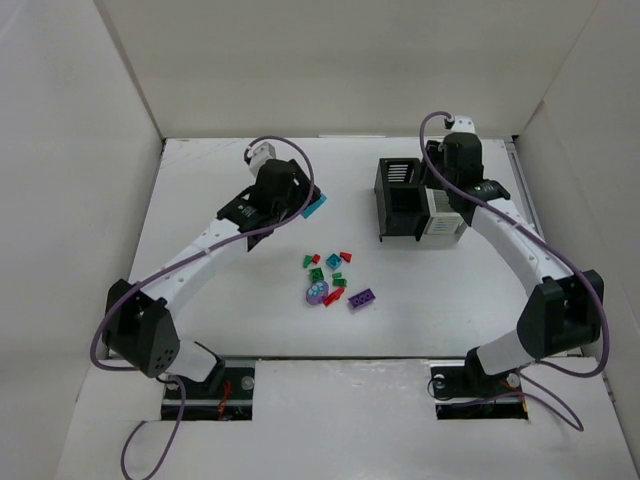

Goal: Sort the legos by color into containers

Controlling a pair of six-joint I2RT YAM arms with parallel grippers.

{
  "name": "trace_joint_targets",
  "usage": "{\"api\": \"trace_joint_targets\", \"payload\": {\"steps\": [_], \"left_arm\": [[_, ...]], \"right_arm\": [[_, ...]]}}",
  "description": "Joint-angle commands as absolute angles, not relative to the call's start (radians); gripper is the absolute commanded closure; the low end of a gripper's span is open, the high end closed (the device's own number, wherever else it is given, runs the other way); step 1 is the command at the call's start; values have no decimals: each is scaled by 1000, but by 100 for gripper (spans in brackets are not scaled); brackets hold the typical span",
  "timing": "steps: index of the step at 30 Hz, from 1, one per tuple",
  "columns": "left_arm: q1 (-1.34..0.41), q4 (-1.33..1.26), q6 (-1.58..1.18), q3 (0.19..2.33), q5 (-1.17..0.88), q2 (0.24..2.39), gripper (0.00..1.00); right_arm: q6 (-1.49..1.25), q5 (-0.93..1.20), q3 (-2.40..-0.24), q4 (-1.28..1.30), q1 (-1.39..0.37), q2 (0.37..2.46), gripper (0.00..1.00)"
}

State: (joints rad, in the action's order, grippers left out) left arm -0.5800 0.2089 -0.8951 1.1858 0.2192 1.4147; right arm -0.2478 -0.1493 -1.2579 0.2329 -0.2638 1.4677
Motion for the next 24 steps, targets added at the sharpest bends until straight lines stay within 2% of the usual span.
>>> {"api": "trace_joint_targets", "payload": {"steps": [1, 9, 13, 14, 16, 17, 21, 24], "left_arm": [[-549, 173, -827, 1252, 184, 1417, 72], [-525, 135, -775, 1279, 103, 1471, 72], [-525, 135, -765, 1299, 80, 1494, 74], [-525, 135, -765, 1299, 71, 1494, 74], [-525, 135, -765, 1308, 60, 1505, 75], [-525, 135, -765, 1308, 60, 1505, 75], [-525, 123, -765, 1308, 48, 1505, 75], [-525, 110, -765, 1299, 25, 1496, 75]], "right_arm": [[-302, -239, -1315, 276, -238, 1489, 85], [-311, -268, -1226, 287, -160, 1480, 79], [-330, -258, -1194, 287, -150, 1471, 70], [-342, -258, -1180, 287, -150, 1471, 66], [-354, -258, -1169, 296, -141, 1471, 66], [-354, -258, -1160, 296, -141, 1471, 62], [-374, -249, -1150, 296, -141, 1451, 36], [-374, -238, -1141, 285, -141, 1416, 28]]}}
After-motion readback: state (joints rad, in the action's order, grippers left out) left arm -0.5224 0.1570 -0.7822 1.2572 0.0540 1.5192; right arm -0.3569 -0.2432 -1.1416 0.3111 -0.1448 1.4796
